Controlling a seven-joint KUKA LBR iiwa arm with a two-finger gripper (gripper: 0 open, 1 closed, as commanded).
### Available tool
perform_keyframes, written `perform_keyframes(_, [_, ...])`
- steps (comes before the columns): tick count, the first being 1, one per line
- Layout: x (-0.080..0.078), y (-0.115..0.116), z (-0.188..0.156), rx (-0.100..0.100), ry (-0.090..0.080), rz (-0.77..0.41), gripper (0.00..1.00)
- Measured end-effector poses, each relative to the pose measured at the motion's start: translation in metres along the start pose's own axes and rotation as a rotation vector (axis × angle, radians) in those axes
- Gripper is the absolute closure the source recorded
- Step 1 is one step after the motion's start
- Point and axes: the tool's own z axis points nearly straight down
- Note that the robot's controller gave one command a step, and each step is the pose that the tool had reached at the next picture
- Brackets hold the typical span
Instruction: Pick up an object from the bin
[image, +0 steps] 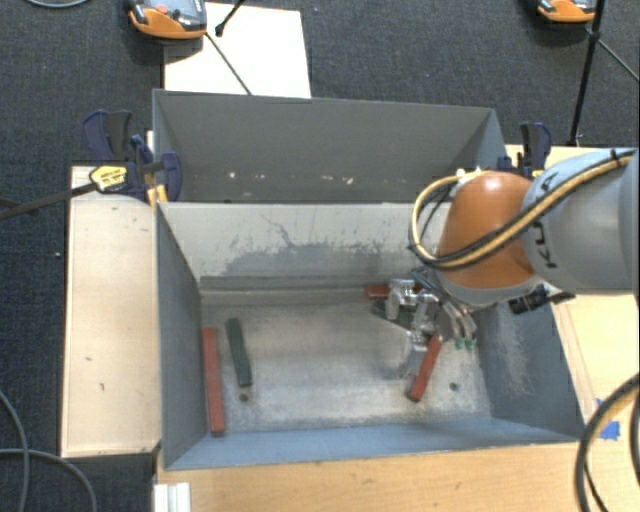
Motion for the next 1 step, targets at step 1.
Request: perform_keyframes(1, [0.0,0.0,0.0,0.0,0.0,0.001,0.0])
